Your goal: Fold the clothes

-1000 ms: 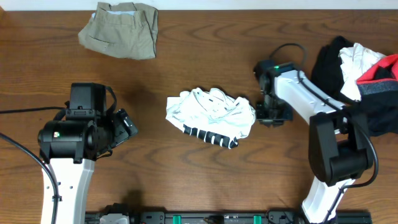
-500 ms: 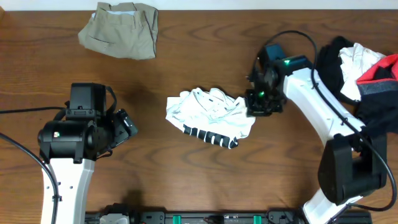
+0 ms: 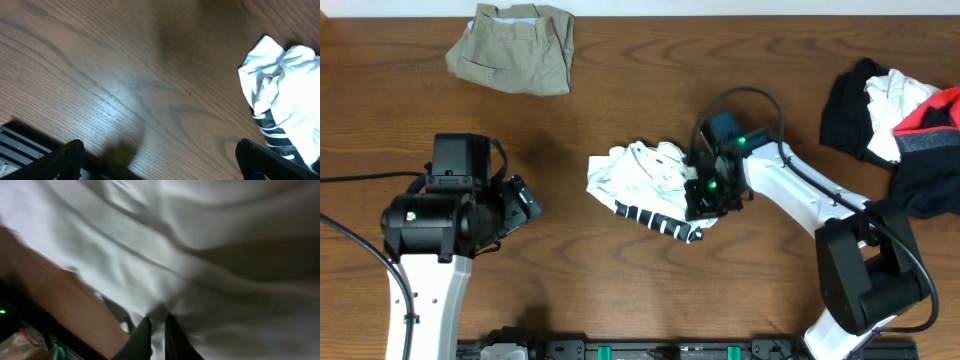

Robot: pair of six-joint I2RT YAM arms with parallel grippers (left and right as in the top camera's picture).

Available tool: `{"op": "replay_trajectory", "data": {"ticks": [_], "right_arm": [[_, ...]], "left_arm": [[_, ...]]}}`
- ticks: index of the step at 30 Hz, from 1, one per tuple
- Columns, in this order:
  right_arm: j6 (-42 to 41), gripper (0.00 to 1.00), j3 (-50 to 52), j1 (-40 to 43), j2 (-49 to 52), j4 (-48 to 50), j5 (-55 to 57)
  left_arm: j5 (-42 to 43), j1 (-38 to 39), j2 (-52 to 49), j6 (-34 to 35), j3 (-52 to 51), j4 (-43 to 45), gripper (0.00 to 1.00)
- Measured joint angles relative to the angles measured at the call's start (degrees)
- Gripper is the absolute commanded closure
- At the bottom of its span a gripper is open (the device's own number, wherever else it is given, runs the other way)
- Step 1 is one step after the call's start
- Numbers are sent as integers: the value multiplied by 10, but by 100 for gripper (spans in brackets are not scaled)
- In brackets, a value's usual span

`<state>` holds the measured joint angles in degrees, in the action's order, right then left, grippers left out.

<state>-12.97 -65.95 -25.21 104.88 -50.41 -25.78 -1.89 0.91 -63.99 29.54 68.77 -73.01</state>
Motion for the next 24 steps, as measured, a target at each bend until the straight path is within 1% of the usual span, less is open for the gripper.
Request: {"op": "replay_trajectory", "data": {"ticks": [4, 10, 15, 19, 21, 24], "right_arm": [[-21, 96, 22, 4, 0, -14, 33], [-47, 95, 17, 23, 1, -67, 127], [-65, 95, -41, 33, 2, -157, 220], [-73, 95, -101, 44, 2, -185, 245], [-72, 92, -125, 47, 2, -180, 240], [-43, 81, -147, 47, 2, -149, 193]], "left_arm": [[0, 0, 0, 0, 0, 0, 2], [0, 0, 0, 0, 0, 0, 2], [0, 0, 0, 0, 0, 0, 2], [4, 0, 0, 0, 0, -1, 2], [11, 0, 0, 0, 0, -1, 2], [19, 0, 0, 0, 0, -1, 2]]}}
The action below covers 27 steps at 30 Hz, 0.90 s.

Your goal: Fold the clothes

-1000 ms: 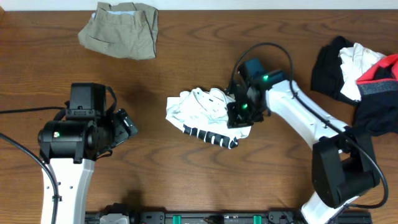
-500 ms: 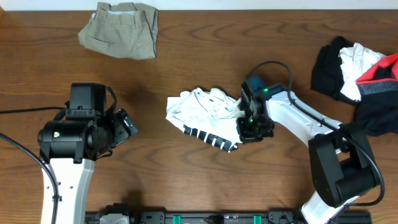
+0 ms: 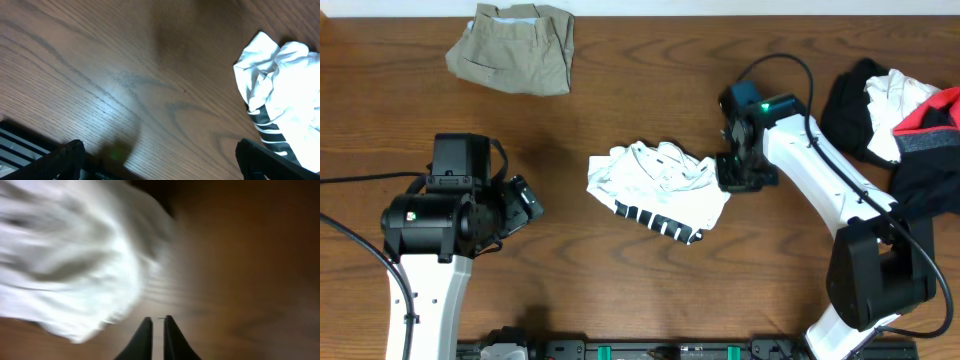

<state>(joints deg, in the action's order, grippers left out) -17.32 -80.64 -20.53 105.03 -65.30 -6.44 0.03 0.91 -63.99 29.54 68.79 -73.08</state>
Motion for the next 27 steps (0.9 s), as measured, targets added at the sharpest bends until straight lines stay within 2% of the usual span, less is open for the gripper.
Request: {"op": "replay_trajectory", "data": {"ticks": [2, 9, 11, 16, 23, 27], "right_arm": [[36, 78, -2, -2, 0, 34, -57], [80, 85, 2, -41, 1, 148, -166], [77, 86, 2, -50, 4, 165, -173], [57, 96, 2, -59, 28, 198, -185], [31, 92, 6, -59, 96, 216, -185], [19, 97, 6, -58, 117, 251, -169]], "left_arm": [[1, 0, 0, 0, 0, 0, 2], [8, 0, 0, 0, 0, 0, 2], [9, 0, 0, 0, 0, 0, 2], [10, 0, 0, 0, 0, -2, 2], [11, 0, 0, 0, 0, -2, 2], [11, 0, 0, 0, 0, -2, 2]]}}
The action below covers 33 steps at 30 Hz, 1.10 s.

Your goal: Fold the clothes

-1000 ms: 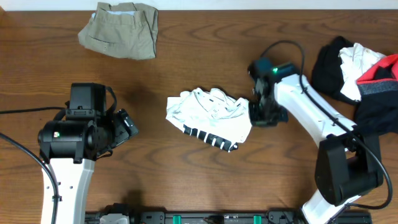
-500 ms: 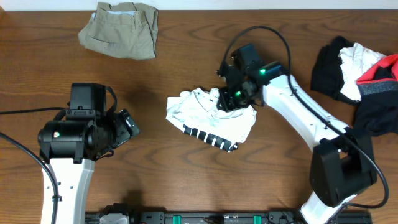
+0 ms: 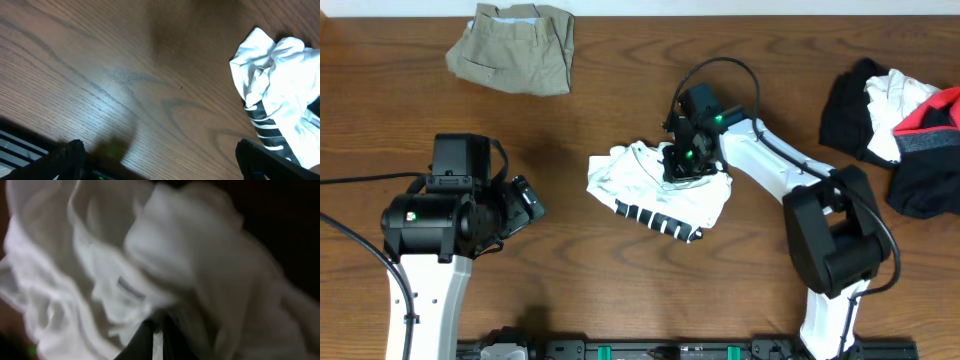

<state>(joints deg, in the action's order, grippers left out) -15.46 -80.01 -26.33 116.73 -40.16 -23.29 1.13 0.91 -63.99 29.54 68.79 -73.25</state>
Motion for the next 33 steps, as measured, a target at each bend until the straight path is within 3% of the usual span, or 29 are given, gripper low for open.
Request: {"op": "replay_trajectory", "data": {"ticks": [4, 10, 16, 19, 20, 23, 24, 33], "right_arm": [[-7, 97, 0, 2, 10, 57, 34], [-10, 88, 0, 6, 10, 143, 82], [-16, 85, -15, 19, 10, 128, 129], [-34, 68, -44, 28, 10, 72, 175], [-43, 56, -59, 33, 10, 47, 192], [-51, 5, -117, 47, 10, -32, 233], [-52, 1, -143, 53, 10, -61, 248], [-57, 1, -351, 145, 10, -296, 313]], "left_arm": [[0, 0, 0, 0, 0, 0, 2], [0, 0, 0, 0, 0, 0, 2], [0, 0, 0, 0, 0, 0, 2], [0, 0, 0, 0, 0, 0, 2], [3, 0, 0, -1, 0, 0, 2], [26, 0, 0, -10, -6, 10, 2], [38, 0, 1, -12, -13, 20, 2], [187, 0, 0, -19, -159, 175, 2]]}}
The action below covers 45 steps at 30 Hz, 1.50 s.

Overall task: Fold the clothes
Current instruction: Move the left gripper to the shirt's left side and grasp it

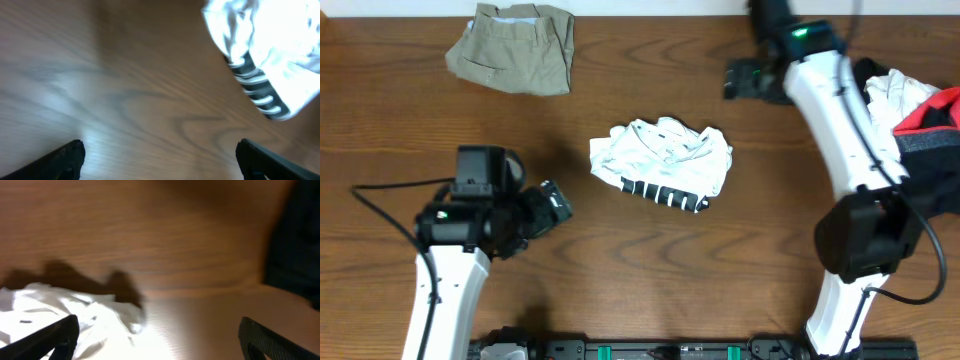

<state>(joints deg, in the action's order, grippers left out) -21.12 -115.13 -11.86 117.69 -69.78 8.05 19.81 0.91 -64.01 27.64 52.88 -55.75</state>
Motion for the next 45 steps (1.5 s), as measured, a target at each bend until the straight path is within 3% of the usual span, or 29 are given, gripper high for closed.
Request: {"op": "replay_trajectory", "data": {"ticks": [6, 9, 11, 15, 17, 31, 38, 45], "right_arm": [[31, 1, 0, 72, 0, -28, -73], [71, 7, 21, 78, 0, -7, -131], [97, 27, 46, 74, 0, 20, -159], [116, 83, 110, 63, 0, 95, -188], [114, 99, 142, 60, 0, 132, -195], [100, 99, 290, 18, 10, 353, -231], [91, 99, 294, -33, 42, 377, -232], [80, 99, 295, -38, 50, 326, -228]], "left_arm": [[117, 13, -2, 51, -116, 150, 2], [140, 50, -4, 85, -133, 196, 2], [149, 83, -5, 103, -133, 229, 2], [151, 147, -5, 136, -133, 255, 2], [143, 172, -5, 149, -133, 255, 2], [114, 207, -5, 172, -133, 253, 2], [113, 207, -5, 172, -133, 235, 2], [112, 207, -5, 172, -133, 229, 2]]}}
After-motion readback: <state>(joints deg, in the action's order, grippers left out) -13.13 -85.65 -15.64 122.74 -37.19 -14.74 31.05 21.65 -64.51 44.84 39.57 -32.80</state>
